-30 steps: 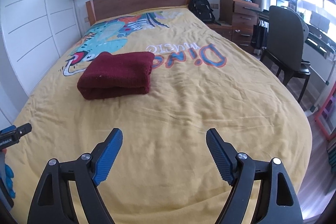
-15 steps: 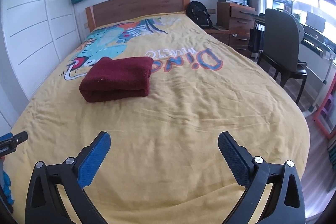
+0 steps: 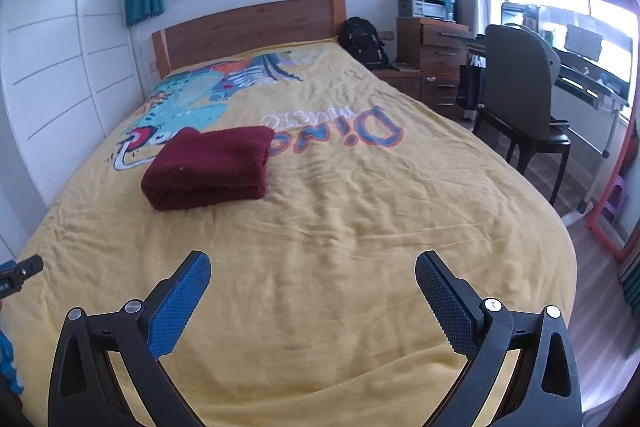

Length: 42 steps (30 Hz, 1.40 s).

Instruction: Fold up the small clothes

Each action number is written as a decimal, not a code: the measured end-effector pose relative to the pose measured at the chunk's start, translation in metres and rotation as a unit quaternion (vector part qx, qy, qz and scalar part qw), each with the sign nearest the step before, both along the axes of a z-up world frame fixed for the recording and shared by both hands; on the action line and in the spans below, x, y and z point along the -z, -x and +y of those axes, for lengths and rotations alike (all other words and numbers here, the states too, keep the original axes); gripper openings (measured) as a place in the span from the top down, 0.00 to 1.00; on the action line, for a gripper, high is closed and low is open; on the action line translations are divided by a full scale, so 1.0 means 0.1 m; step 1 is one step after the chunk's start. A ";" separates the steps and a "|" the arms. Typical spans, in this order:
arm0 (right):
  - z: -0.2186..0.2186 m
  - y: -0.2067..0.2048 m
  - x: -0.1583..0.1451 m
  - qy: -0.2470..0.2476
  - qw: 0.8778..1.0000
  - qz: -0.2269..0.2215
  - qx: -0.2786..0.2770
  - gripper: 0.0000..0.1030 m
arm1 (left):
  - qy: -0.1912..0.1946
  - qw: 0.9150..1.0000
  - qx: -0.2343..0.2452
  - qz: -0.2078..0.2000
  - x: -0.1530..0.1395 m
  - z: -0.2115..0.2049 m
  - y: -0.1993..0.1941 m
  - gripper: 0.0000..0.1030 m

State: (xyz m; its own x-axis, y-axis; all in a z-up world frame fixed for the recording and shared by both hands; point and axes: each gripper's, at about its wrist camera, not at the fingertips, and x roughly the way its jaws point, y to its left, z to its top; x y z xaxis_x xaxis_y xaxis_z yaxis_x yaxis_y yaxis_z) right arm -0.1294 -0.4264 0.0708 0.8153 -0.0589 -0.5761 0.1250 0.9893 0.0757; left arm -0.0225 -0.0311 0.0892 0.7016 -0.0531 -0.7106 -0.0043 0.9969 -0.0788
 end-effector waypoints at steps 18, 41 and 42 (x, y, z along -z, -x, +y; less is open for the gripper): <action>-0.09 0.13 -0.11 0.005 1.000 -0.015 0.013 0.01 | -0.040 0.999 -0.015 -0.019 -0.06 0.02 0.05 0.03; -0.08 0.16 -0.17 0.018 1.000 -0.020 0.015 0.01 | -0.037 0.999 -0.023 -0.025 -0.06 0.09 0.02 0.03; -0.09 0.16 -0.17 0.019 1.000 -0.019 0.015 0.01 | -0.037 0.999 -0.023 -0.025 -0.06 0.10 0.03 0.03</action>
